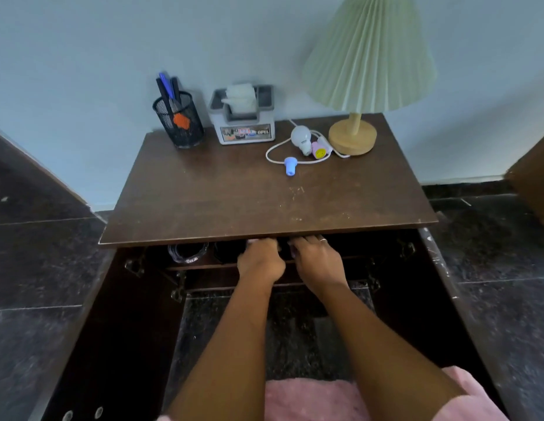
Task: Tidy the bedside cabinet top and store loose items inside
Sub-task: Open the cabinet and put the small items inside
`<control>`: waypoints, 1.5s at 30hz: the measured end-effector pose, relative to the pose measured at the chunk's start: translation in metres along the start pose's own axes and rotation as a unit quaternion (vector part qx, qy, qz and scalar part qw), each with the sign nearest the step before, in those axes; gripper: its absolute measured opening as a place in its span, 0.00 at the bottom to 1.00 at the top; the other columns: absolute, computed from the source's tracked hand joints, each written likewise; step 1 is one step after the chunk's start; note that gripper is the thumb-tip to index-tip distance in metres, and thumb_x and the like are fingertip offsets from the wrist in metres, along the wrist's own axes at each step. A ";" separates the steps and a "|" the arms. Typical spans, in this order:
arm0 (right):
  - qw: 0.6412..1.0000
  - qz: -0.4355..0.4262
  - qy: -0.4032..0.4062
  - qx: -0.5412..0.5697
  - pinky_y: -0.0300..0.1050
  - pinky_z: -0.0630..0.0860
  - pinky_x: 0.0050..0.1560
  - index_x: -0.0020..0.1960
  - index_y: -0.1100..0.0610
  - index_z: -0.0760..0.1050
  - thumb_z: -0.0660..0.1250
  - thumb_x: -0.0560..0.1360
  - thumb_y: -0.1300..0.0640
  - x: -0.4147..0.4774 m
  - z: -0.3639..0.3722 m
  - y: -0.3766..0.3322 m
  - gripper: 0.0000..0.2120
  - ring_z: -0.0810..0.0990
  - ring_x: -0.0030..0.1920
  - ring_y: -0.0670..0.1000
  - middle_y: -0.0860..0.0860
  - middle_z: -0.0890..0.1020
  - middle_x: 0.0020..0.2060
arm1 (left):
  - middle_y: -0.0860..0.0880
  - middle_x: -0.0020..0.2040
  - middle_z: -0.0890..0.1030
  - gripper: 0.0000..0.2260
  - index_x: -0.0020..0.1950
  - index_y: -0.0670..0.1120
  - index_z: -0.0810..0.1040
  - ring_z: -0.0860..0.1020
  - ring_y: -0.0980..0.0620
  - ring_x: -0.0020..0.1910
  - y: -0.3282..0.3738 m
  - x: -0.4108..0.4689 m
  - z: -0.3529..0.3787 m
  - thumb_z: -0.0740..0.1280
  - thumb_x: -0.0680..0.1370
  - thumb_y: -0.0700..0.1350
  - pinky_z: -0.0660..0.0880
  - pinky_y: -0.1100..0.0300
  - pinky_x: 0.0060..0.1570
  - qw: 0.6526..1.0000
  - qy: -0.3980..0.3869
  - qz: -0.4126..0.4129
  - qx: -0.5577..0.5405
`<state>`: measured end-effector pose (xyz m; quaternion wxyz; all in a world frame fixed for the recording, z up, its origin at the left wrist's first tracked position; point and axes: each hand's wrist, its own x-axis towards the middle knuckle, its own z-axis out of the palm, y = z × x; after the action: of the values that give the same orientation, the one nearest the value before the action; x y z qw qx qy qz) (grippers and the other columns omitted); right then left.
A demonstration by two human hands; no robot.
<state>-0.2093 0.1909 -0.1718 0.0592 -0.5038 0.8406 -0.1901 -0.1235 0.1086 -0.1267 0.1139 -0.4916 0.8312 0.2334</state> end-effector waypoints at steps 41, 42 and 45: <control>0.929 0.054 0.208 0.300 0.32 0.72 0.43 0.49 0.54 0.68 0.67 0.74 0.55 0.096 -0.062 0.006 0.09 0.79 0.44 0.48 0.48 0.78 0.43 | 0.52 0.50 0.81 0.12 0.60 0.48 0.76 0.79 0.51 0.53 0.037 0.011 -0.055 0.67 0.76 0.45 0.75 0.56 0.58 0.812 0.106 0.031 -0.573; 0.927 0.033 0.191 0.322 0.28 0.73 0.43 0.49 0.52 0.68 0.68 0.74 0.56 0.089 -0.060 -0.001 0.09 0.80 0.43 0.45 0.46 0.79 0.42 | 0.52 0.52 0.80 0.14 0.62 0.49 0.74 0.78 0.52 0.54 0.037 0.011 -0.054 0.67 0.76 0.47 0.74 0.53 0.60 0.803 0.099 0.032 -0.587; 0.927 -0.029 0.120 0.354 0.30 0.76 0.46 0.49 0.50 0.71 0.69 0.73 0.57 0.075 -0.053 -0.014 0.08 0.81 0.44 0.38 0.44 0.82 0.42 | 0.47 0.56 0.81 0.13 0.61 0.45 0.75 0.78 0.50 0.56 0.038 0.013 -0.052 0.67 0.77 0.45 0.74 0.50 0.62 0.767 0.097 0.013 -0.634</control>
<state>-0.2496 0.1338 -0.1109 0.1268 -0.4476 0.7047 -0.5357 -0.1607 0.0886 -0.0766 -0.3085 -0.4614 0.5066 0.6597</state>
